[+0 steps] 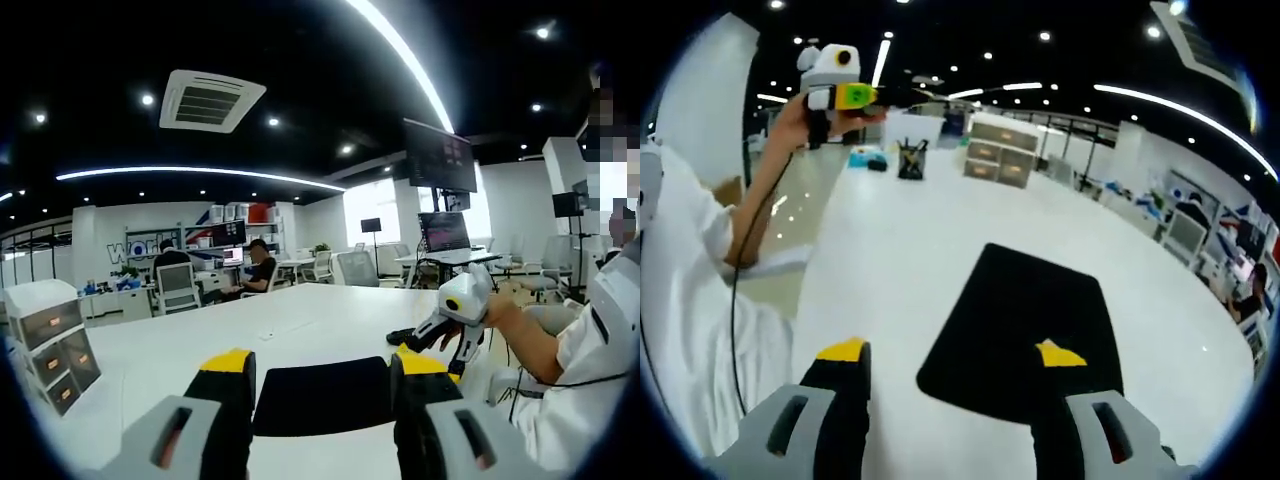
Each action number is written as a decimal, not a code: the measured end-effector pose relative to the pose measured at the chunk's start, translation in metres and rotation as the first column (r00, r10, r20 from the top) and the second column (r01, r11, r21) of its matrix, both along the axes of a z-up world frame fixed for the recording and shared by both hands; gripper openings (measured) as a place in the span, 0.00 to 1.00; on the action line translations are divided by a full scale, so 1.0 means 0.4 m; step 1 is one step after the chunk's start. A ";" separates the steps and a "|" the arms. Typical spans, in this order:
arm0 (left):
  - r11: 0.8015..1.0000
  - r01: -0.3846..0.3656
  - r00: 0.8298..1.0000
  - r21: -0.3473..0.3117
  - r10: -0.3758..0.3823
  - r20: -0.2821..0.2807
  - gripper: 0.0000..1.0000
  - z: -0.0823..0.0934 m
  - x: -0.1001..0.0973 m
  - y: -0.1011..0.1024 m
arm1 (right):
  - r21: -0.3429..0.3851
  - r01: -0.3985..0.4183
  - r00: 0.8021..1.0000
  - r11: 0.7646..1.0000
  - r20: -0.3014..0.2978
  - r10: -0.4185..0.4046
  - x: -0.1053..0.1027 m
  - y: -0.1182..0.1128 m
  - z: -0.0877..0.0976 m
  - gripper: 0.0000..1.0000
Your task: Arrange the mouse and mouse pad neatly on the desk surface
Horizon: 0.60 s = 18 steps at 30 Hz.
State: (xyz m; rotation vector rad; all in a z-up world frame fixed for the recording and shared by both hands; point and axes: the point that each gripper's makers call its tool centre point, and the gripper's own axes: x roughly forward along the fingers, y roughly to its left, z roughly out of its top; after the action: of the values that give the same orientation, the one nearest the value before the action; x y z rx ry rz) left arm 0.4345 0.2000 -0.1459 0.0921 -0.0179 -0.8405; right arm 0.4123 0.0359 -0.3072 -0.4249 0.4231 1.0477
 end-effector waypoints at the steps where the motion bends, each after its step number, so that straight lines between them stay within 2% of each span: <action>1: 1.000 -0.001 1.000 0.003 0.001 -0.001 0.55 -0.002 0.001 0.000 | -0.003 0.000 1.000 1.000 -0.003 0.000 0.001 0.001 -0.005 0.62; 18: 1.000 0.000 1.000 0.000 0.000 0.000 0.55 0.001 0.002 0.000 | -0.011 0.005 0.997 1.000 -0.071 -0.006 0.034 -0.004 -0.070 0.57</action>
State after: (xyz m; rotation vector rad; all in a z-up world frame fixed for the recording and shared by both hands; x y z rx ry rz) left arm 0.4354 0.1999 -0.1455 0.0921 -0.0174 -0.8409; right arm 0.4261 0.0341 -0.3352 -0.3968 0.4932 1.0577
